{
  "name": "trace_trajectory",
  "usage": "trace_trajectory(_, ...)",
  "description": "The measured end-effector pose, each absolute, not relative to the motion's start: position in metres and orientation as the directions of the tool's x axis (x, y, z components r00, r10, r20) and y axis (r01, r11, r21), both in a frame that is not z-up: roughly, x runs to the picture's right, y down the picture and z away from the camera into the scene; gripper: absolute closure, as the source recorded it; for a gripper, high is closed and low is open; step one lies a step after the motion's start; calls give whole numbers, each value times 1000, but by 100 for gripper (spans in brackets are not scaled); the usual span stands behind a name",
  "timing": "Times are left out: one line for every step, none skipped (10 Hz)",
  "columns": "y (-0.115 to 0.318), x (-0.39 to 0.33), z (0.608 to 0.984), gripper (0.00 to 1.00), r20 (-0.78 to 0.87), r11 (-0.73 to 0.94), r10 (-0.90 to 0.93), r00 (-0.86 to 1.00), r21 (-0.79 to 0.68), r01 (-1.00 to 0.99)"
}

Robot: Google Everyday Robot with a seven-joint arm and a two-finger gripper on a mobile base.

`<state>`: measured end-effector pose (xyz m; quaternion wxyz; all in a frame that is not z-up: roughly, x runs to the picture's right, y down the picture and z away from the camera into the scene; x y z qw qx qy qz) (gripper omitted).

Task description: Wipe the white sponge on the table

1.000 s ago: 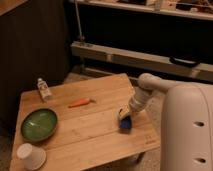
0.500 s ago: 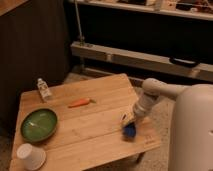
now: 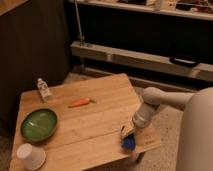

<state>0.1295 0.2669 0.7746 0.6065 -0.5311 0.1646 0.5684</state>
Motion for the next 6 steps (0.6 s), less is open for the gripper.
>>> trace_trajectory(276,122,771,100,-808,-217,497,315,-467,-857)
trace_trajectory(283,115,768,100,-811,-220,485,328,-477,-851)
trace_trajectory(288,108,767,100,-811,-218,473,345,-487,-846)
trace_trajectory(292,98,766,100,-808,-209,463,365,-500,-841)
trace_trajectory(294,91,763,100,-803,-196,457,382,-509,-838)
trace_trajectory(297,84,760,100,-798,-185,449,401,-522,-833)
